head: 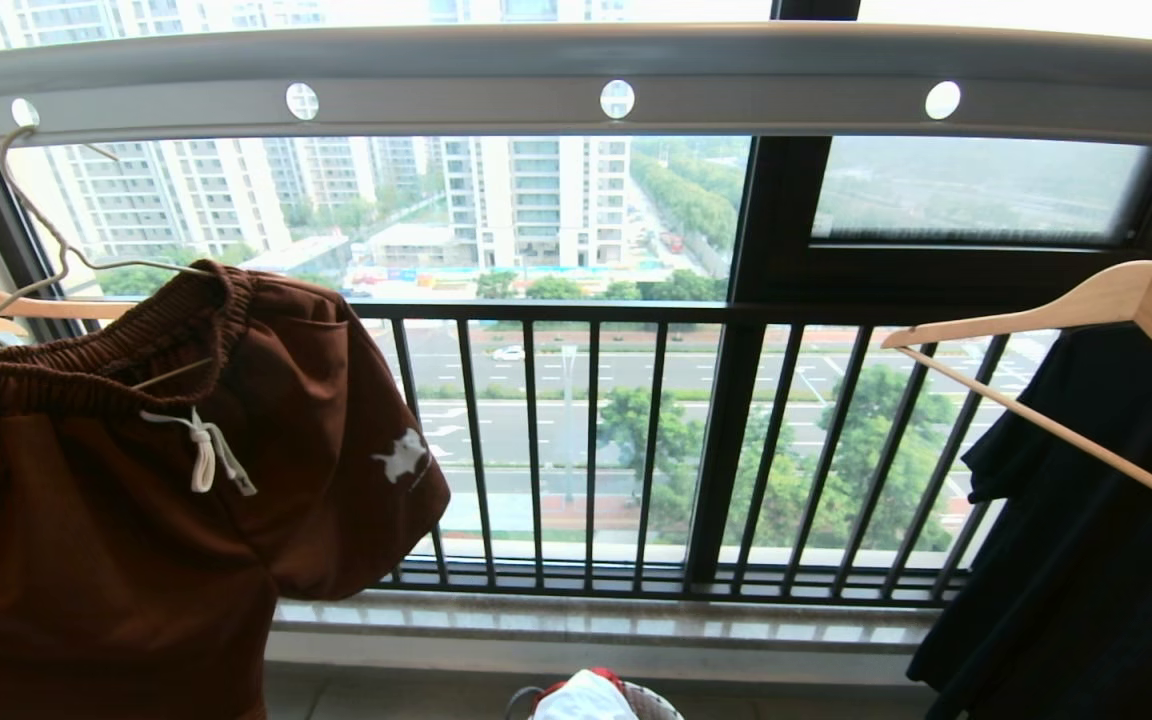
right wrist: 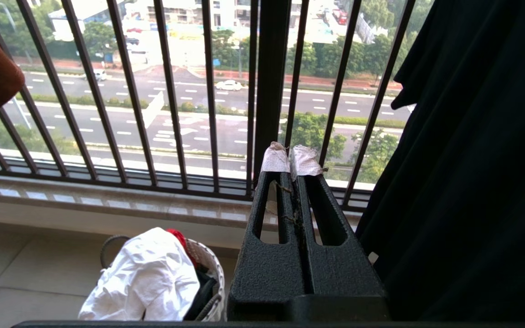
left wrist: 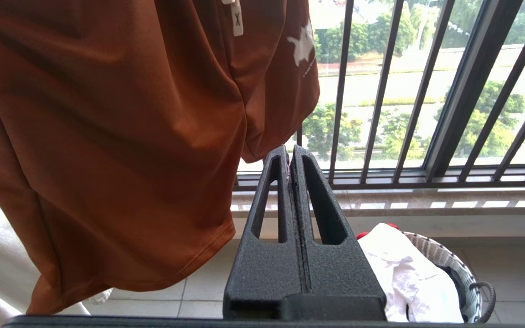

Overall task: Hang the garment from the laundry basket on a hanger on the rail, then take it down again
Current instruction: Take the clothes off the clothes rack

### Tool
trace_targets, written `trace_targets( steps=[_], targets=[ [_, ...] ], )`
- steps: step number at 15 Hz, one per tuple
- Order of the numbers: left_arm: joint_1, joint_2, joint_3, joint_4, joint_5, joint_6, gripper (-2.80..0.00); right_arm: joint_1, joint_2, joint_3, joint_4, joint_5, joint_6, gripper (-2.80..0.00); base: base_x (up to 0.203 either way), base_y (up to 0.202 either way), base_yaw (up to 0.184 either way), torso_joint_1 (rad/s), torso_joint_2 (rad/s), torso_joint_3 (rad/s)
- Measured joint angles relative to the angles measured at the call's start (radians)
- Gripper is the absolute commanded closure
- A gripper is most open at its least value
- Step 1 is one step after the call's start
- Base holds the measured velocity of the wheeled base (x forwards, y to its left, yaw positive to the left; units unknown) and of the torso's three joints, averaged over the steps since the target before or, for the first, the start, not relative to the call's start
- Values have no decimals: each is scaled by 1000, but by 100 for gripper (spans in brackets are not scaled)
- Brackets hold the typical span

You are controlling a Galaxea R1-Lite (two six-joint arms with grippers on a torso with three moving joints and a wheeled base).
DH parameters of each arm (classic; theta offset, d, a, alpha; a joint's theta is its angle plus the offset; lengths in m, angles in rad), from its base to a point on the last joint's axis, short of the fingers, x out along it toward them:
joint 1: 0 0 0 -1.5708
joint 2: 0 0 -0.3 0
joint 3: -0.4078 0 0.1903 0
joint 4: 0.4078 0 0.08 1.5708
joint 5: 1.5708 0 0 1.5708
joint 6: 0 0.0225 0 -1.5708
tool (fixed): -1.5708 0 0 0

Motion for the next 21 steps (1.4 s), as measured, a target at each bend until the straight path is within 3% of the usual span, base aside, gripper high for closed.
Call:
trace_targets(
  steps=[21],
  targets=[
    [0,0,0,0,0,0,0,0,0,0,0,0,0,0,0,0,0,0,0,0]
  ],
)
